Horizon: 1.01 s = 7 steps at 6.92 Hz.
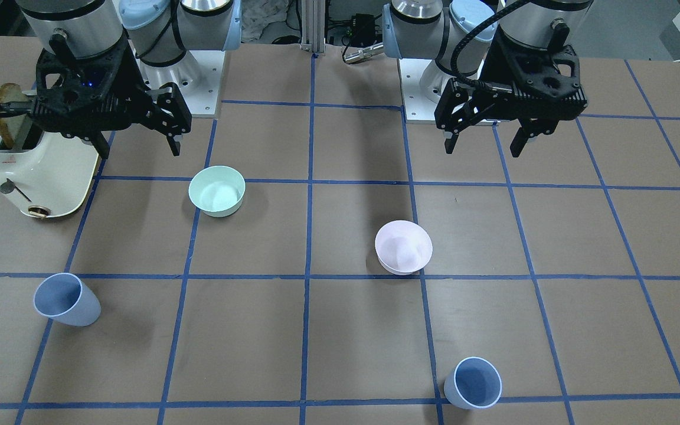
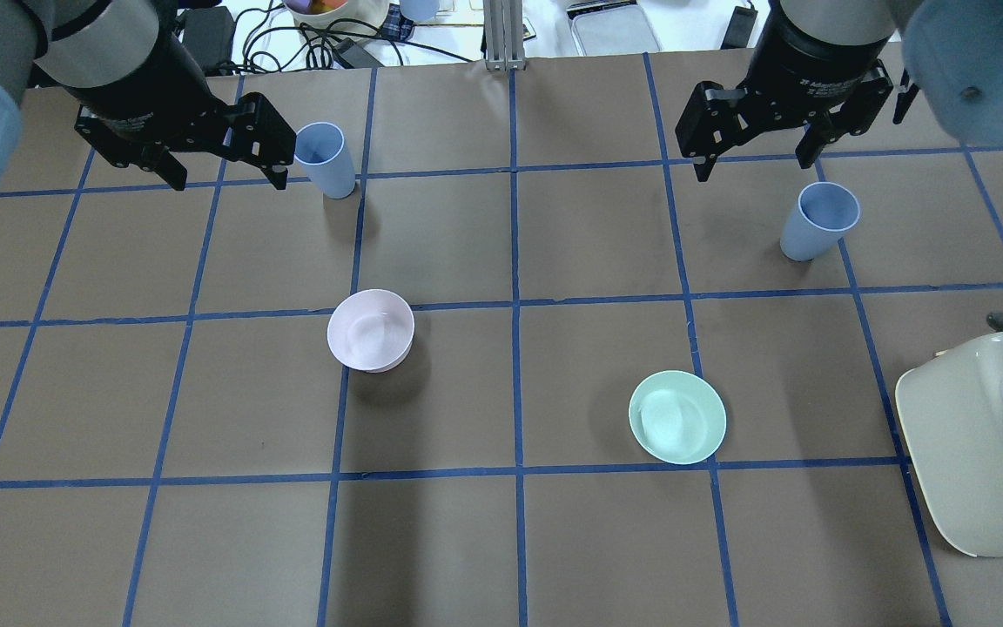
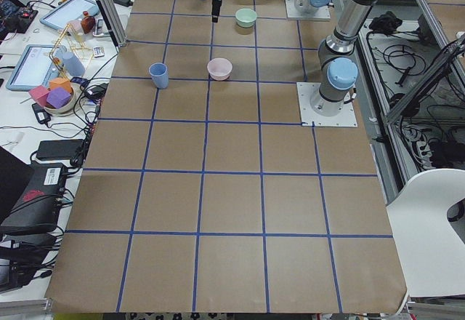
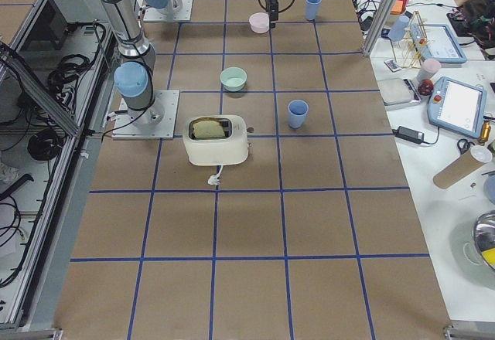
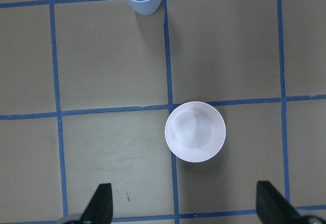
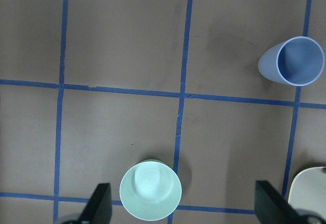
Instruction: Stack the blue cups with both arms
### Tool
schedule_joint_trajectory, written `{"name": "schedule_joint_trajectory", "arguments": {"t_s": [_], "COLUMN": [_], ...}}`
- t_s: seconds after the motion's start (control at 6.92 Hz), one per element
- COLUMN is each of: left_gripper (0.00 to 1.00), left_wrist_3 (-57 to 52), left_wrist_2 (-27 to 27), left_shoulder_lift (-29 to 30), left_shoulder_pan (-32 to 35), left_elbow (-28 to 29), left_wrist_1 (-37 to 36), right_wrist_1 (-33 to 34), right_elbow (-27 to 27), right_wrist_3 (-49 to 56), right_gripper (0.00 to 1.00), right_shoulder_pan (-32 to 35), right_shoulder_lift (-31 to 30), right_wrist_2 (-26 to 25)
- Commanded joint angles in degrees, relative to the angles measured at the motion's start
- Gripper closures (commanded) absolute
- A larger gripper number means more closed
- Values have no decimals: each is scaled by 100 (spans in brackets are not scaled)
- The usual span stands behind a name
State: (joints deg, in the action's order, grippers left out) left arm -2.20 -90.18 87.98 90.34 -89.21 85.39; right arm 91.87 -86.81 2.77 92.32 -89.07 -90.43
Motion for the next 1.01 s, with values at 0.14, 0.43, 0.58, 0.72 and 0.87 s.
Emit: {"name": "schedule_joint_trajectory", "arguments": {"t_s": [0.14,0.43,0.58,0.72,0.87], "left_gripper": [0,0,0,0,0], "left_wrist_3": [18,70,123,106,97], "left_wrist_2": [0,104,123,158,123], "left_shoulder_lift": [17,191,533,1110,1803], "left_shoulder_pan": [-7,-147,-279,-315,-315], "left_elbow": [69,245,254,281,316], "left_wrist_1": [117,477,400,-332,-1174], "right_wrist_1": [262,235,218,174,156], "right_elbow": [-3,-12,-12,-12,-3], "right_wrist_3": [-39,-31,-39,-66,-75], "right_gripper": [0,0,0,0,0], "right_shoulder_pan": [-91,-118,-153,-197,-197], "right_shoulder_lift": [4,4,4,4,13], "right_wrist_2": [8,8,8,26,52]}}
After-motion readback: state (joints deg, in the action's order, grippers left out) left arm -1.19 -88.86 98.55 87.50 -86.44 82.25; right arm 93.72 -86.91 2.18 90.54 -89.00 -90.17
